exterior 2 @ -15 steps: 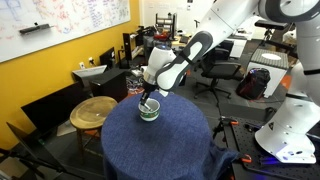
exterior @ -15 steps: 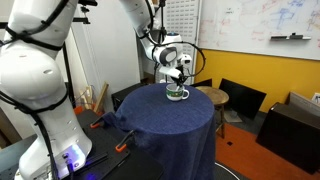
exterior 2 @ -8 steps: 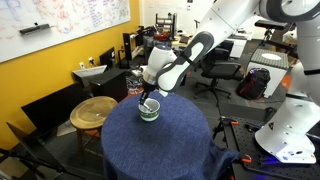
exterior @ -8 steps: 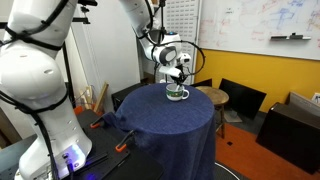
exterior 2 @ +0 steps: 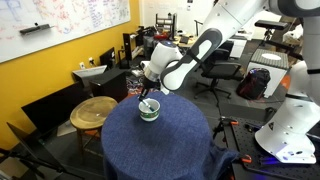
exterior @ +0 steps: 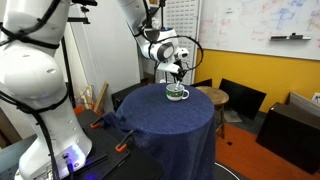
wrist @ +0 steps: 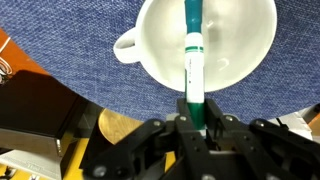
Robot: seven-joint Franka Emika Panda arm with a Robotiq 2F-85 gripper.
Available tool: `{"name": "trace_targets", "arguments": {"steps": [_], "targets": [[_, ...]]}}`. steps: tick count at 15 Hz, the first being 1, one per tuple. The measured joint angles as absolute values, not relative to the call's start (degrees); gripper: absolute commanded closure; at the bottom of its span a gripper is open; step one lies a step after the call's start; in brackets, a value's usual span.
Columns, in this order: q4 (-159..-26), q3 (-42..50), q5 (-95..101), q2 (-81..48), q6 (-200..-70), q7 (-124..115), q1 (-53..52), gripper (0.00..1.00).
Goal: Place the marker in the mug on the table
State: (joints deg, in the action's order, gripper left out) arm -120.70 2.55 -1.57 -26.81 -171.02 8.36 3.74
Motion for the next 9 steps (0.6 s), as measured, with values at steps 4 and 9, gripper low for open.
{"name": "trace_targets", "arguments": {"steps": [4, 9], "targets": [[-124.27, 4.87, 1.80, -22.24, -171.58, 6.27, 1.57, 0.95], [-126.91, 12.32, 8.98, -17.48, -172.04, 0.47, -5.34, 0.95]]}}
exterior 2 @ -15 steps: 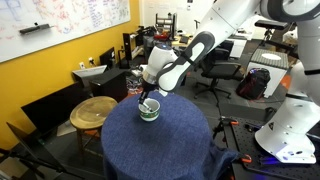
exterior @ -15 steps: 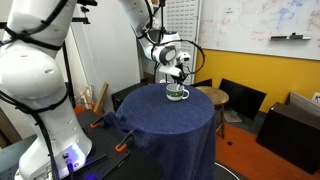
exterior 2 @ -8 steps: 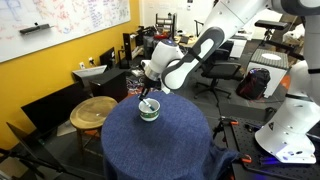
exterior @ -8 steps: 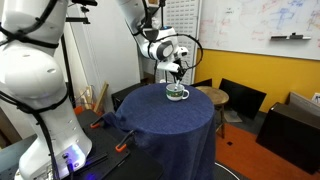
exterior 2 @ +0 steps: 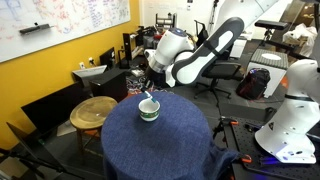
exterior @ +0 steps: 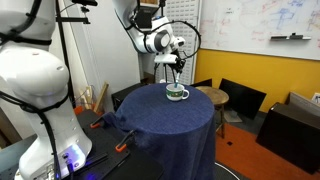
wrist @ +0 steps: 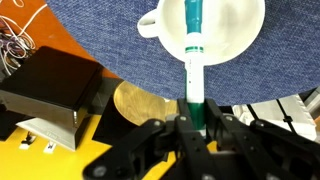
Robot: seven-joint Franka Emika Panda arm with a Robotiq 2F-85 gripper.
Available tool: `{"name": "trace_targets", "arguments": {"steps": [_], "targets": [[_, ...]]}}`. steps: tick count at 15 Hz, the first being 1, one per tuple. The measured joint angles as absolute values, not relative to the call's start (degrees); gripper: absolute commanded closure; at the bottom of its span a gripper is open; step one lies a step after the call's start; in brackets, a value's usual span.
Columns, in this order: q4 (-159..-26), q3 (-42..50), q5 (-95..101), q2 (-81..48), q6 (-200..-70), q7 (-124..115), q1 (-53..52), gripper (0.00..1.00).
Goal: Place the marker in the mug on the table
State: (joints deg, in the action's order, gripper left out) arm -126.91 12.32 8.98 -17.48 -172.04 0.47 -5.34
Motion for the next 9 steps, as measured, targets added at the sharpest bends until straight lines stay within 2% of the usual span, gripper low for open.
{"name": "trace_targets", "arguments": {"steps": [4, 9], "targets": [[-127.17, 16.53, 13.59, -15.51, -172.04, -2.74, -10.34, 0.95], [-126.95, 17.34, 14.92, -15.02, -171.88, -2.84, -13.93, 0.95]]}}
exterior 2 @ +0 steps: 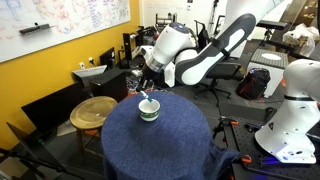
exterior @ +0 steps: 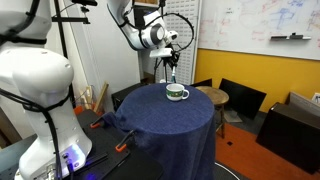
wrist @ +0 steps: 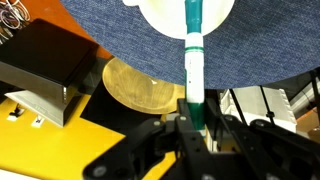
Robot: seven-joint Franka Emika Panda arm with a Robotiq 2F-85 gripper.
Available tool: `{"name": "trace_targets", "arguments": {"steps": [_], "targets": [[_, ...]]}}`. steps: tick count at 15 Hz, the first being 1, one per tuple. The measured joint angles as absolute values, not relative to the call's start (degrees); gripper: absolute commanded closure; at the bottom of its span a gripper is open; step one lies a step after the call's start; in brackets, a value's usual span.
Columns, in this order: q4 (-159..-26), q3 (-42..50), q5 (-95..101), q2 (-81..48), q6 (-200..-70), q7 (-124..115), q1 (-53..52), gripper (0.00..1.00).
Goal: Place the marker in the mug on the table
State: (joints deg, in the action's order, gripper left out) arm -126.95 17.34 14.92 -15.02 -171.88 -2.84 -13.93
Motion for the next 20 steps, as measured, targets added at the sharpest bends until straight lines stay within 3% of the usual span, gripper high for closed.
{"name": "trace_targets", "arguments": {"steps": [7, 20], "targets": [[-125.73, 15.12, 14.74, -14.96, -167.55, -2.61, -16.73, 0.95], [-119.32, -1.25, 11.67, -16.27, -145.99, 2.92, -9.28, 0.95]]}}
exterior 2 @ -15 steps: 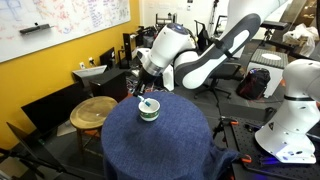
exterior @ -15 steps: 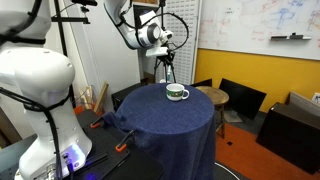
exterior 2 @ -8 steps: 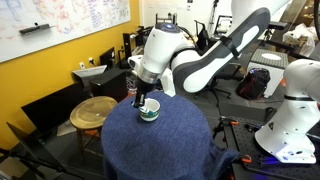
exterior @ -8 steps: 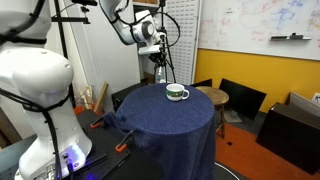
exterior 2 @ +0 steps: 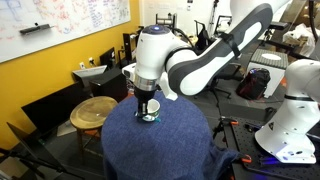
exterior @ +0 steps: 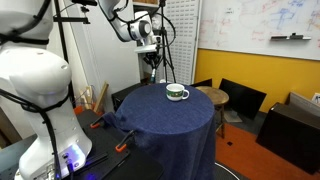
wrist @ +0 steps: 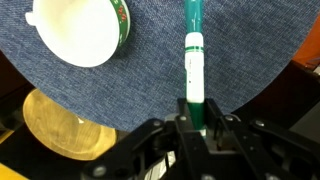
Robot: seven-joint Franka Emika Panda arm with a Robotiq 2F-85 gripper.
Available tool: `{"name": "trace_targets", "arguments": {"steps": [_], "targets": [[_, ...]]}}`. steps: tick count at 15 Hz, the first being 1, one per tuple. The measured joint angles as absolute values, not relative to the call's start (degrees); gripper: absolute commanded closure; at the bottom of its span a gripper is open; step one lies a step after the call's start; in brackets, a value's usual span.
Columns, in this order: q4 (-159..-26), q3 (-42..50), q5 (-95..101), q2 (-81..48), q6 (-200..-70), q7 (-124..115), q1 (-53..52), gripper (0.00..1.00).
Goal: Place the marker in the mug on the table
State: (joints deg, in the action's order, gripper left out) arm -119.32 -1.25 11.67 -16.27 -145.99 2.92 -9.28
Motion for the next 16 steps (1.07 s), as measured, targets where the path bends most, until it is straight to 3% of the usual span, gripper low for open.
{"name": "trace_targets", "arguments": {"steps": [7, 8, 10, 16], "targets": [[-114.69, -4.22, 9.71, -22.79, -140.63, 8.05, -7.99, 0.95], [-113.95, -4.41, 9.67, -23.78, -140.24, 8.61, -7.95, 0.53], [-112.38, -4.81, 9.65, -25.64, -139.49, 8.92, -7.83, 0.46], [-108.37, -5.43, 9.55, -28.73, -137.85, 8.93, -7.53, 0.01]]}}
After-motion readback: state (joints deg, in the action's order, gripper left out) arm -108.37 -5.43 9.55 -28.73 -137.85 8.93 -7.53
